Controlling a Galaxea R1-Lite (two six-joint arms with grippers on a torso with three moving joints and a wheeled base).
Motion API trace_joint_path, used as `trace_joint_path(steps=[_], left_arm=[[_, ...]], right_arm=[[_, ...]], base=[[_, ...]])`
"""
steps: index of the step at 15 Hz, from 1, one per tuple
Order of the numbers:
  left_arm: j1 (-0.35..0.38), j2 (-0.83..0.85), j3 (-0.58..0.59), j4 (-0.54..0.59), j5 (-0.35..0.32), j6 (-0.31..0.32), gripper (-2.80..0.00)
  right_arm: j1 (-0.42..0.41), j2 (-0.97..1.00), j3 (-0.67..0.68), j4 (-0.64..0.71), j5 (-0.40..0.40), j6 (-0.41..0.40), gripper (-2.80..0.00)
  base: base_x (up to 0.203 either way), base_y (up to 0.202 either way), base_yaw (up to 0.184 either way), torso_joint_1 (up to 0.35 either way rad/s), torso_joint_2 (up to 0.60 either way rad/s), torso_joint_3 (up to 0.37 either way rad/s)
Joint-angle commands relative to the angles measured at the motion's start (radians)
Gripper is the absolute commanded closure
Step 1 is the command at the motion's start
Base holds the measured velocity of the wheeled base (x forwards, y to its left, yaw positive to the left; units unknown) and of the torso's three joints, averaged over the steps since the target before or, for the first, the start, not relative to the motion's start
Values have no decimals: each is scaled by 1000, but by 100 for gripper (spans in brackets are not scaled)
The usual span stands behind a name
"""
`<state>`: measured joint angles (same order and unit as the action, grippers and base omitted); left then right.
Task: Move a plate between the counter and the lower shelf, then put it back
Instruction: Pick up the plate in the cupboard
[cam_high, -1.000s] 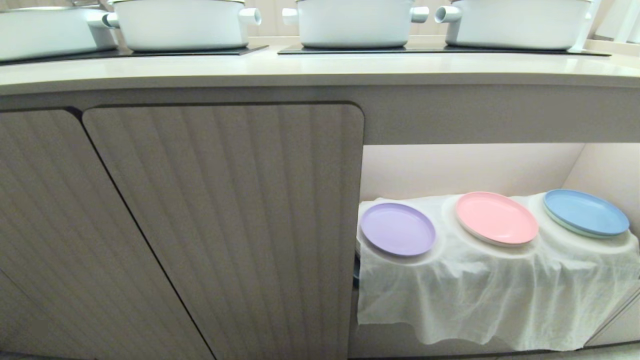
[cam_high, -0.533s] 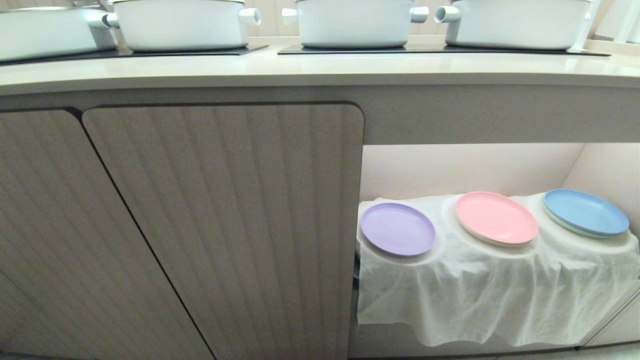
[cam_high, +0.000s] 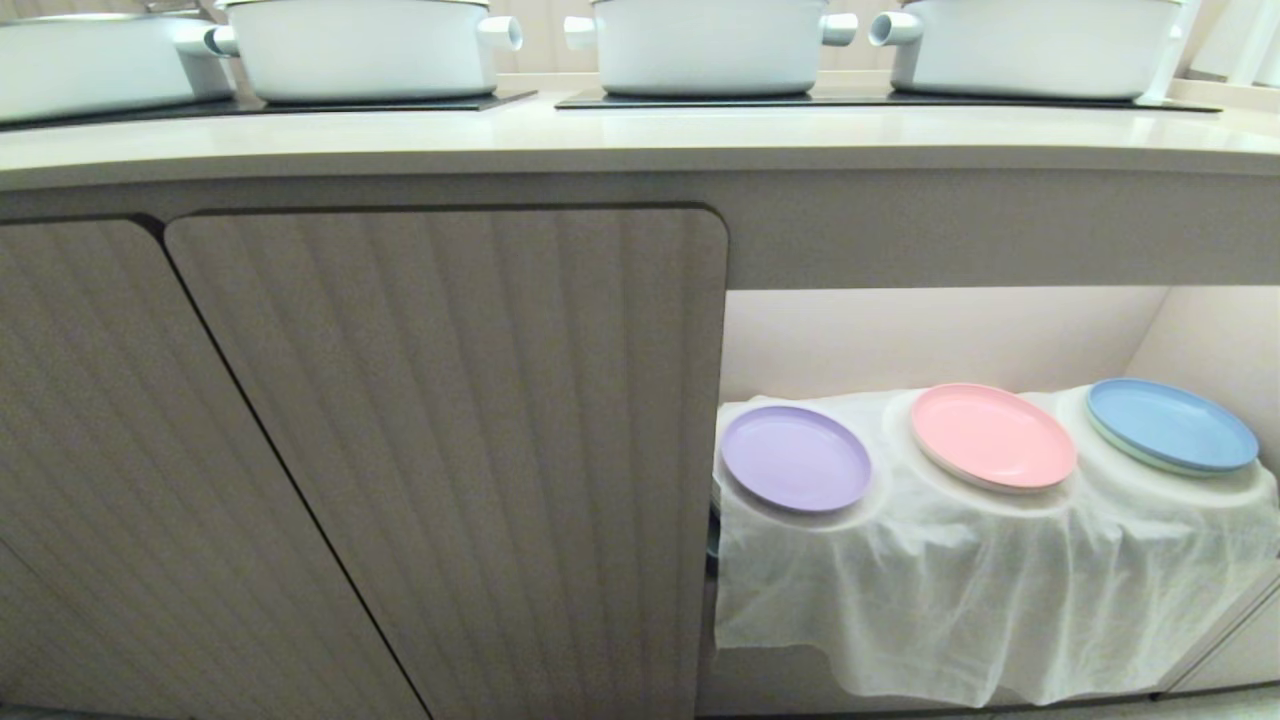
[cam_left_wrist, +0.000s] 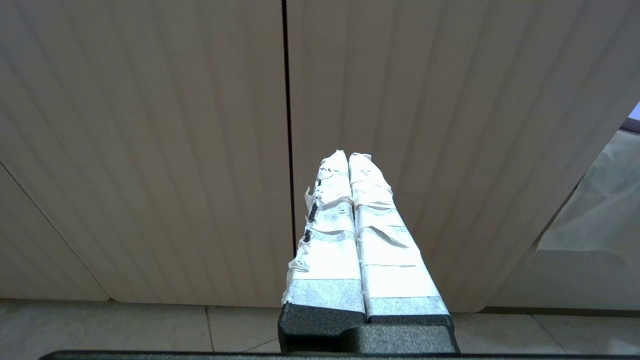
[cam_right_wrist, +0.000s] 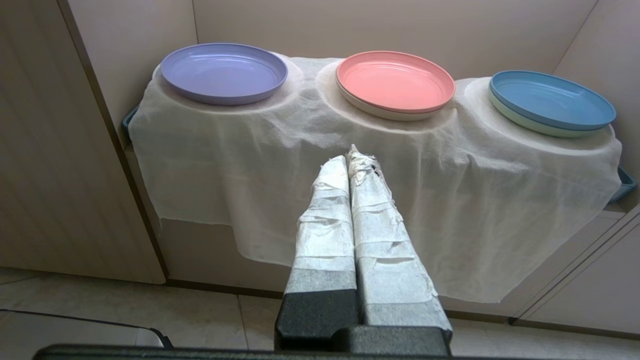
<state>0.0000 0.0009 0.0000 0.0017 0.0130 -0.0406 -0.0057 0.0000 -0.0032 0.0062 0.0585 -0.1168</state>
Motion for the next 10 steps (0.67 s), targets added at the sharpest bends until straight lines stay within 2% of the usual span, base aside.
trace_joint_path(steps=[1,10], left_arm=[[0,1,0,0,1,-1,0],[2,1,0,0,1,-2,0]], right_arm=[[1,0,2,0,0,2,0],[1,0,2,0,0,-3,0]], base=[[0,0,0,0,0,0],[0,0,0,0,0,0]])
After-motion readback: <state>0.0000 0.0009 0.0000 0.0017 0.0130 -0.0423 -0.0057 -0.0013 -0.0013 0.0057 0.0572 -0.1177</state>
